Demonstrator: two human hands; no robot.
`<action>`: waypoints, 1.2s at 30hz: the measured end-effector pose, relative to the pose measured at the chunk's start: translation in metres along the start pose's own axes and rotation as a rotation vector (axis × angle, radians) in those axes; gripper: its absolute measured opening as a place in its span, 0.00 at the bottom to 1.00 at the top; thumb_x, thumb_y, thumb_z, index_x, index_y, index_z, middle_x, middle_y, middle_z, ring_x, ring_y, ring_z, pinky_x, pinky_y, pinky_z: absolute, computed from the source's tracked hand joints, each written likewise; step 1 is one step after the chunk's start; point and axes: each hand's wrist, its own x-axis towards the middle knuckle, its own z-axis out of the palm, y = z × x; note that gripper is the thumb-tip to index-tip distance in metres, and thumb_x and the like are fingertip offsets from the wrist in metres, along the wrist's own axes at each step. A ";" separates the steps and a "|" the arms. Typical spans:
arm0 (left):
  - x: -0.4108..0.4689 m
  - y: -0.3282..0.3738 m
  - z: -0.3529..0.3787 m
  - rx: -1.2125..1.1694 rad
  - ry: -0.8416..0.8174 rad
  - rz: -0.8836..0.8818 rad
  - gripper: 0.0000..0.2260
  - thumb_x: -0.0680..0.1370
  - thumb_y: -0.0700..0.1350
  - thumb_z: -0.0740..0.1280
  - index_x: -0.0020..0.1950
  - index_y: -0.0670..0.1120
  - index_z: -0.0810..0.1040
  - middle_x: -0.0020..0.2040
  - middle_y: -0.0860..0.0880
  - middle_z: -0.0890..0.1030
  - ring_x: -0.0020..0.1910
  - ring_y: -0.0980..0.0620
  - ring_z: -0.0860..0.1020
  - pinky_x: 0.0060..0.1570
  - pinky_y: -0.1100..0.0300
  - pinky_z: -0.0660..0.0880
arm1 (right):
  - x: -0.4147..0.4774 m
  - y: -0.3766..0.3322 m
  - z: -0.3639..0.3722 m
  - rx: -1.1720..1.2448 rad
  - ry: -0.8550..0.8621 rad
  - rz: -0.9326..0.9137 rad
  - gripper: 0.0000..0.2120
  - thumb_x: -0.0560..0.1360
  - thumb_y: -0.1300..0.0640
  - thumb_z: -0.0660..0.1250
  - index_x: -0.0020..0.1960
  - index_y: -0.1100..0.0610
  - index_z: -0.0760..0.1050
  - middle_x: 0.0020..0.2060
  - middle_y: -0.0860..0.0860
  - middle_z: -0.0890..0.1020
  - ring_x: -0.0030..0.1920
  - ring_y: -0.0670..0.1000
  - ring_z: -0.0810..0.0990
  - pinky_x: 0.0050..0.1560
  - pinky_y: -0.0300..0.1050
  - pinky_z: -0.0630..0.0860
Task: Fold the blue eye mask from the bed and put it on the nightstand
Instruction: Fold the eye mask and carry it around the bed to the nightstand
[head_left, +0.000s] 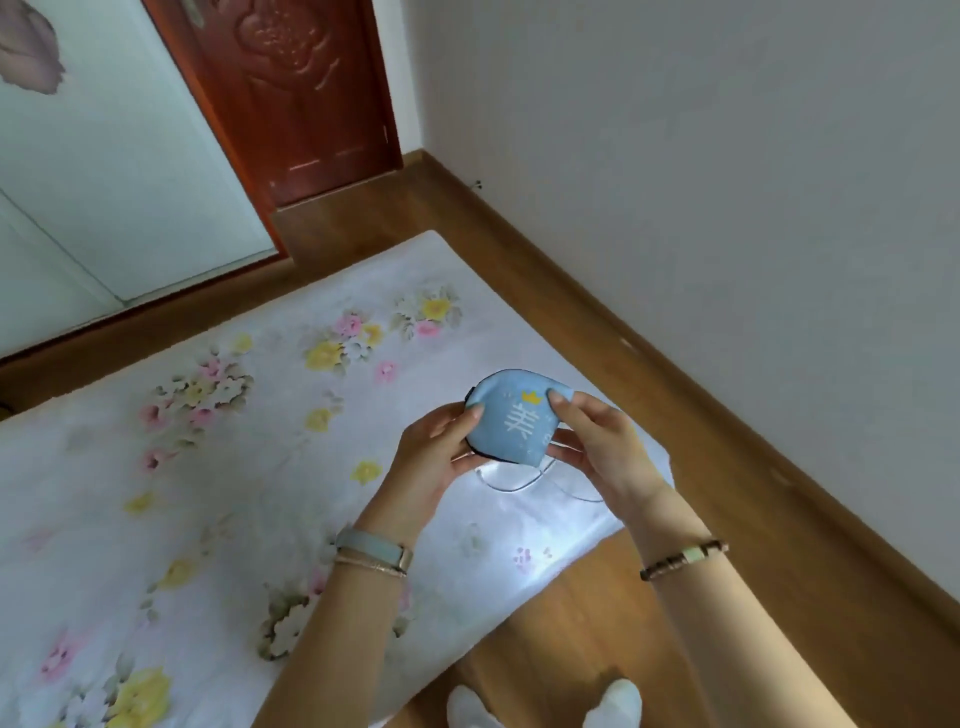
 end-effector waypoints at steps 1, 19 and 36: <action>0.005 -0.005 0.019 0.010 -0.037 -0.010 0.05 0.76 0.45 0.71 0.47 0.46 0.86 0.49 0.44 0.86 0.52 0.45 0.85 0.45 0.57 0.81 | -0.003 -0.004 -0.020 0.021 0.034 -0.005 0.08 0.77 0.54 0.70 0.48 0.58 0.82 0.43 0.54 0.86 0.41 0.51 0.86 0.41 0.41 0.82; 0.063 -0.105 0.298 0.095 -0.361 -0.201 0.15 0.74 0.50 0.72 0.59 0.47 0.82 0.57 0.45 0.85 0.57 0.47 0.83 0.51 0.54 0.81 | -0.035 -0.071 -0.303 0.190 0.345 0.008 0.12 0.79 0.54 0.67 0.56 0.61 0.79 0.50 0.55 0.88 0.51 0.53 0.87 0.47 0.45 0.84; 0.188 -0.119 0.438 0.127 -0.479 -0.299 0.12 0.78 0.46 0.68 0.60 0.44 0.80 0.55 0.45 0.86 0.56 0.47 0.84 0.46 0.55 0.81 | 0.050 -0.121 -0.423 0.289 0.491 0.001 0.16 0.81 0.55 0.64 0.63 0.64 0.76 0.57 0.60 0.84 0.51 0.54 0.86 0.52 0.49 0.83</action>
